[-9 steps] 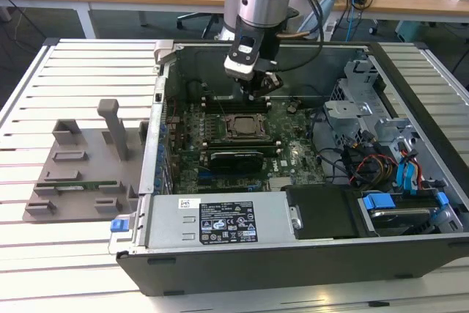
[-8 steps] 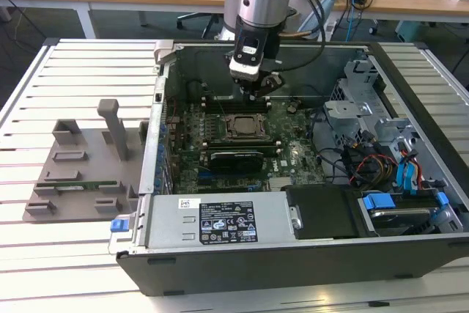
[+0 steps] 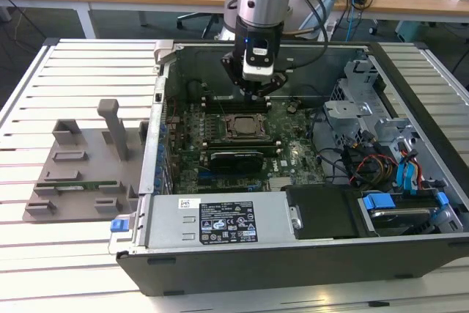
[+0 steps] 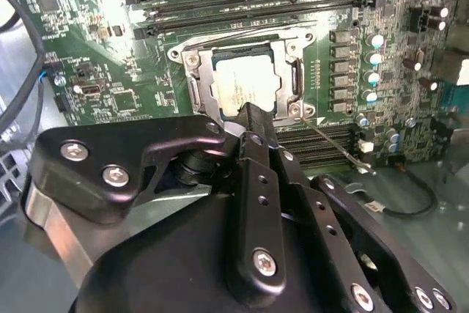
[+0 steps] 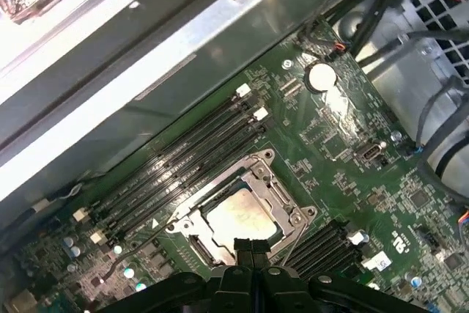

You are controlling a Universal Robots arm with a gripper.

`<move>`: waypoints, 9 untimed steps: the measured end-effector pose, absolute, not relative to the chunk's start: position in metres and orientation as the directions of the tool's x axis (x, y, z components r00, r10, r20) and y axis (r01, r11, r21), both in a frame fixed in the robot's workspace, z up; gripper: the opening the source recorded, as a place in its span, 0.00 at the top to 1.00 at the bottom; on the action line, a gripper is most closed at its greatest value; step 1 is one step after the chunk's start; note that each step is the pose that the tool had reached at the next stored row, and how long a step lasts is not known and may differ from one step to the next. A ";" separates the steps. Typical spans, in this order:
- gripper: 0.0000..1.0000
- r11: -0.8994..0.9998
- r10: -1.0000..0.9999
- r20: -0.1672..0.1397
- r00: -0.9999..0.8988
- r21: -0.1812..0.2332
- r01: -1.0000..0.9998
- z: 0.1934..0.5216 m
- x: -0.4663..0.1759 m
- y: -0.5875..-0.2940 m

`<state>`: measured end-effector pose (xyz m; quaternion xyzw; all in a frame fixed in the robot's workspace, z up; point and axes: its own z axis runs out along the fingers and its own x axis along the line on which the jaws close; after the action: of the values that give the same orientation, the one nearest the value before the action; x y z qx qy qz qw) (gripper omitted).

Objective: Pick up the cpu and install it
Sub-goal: 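Install the first cpu locking lever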

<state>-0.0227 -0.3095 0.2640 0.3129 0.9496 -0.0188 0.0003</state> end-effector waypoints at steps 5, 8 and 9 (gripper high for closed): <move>0.89 0.852 0.523 -0.012 -0.852 -0.035 0.523 0.264 -0.023 -0.310; 0.89 0.868 0.496 -0.012 -0.868 -0.035 0.496 0.264 -0.023 -0.310; 0.89 0.872 0.487 -0.012 -0.873 -0.035 0.487 0.264 -0.023 -0.310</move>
<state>-0.0227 -0.3095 0.2639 0.2518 0.9676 -0.0187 0.0015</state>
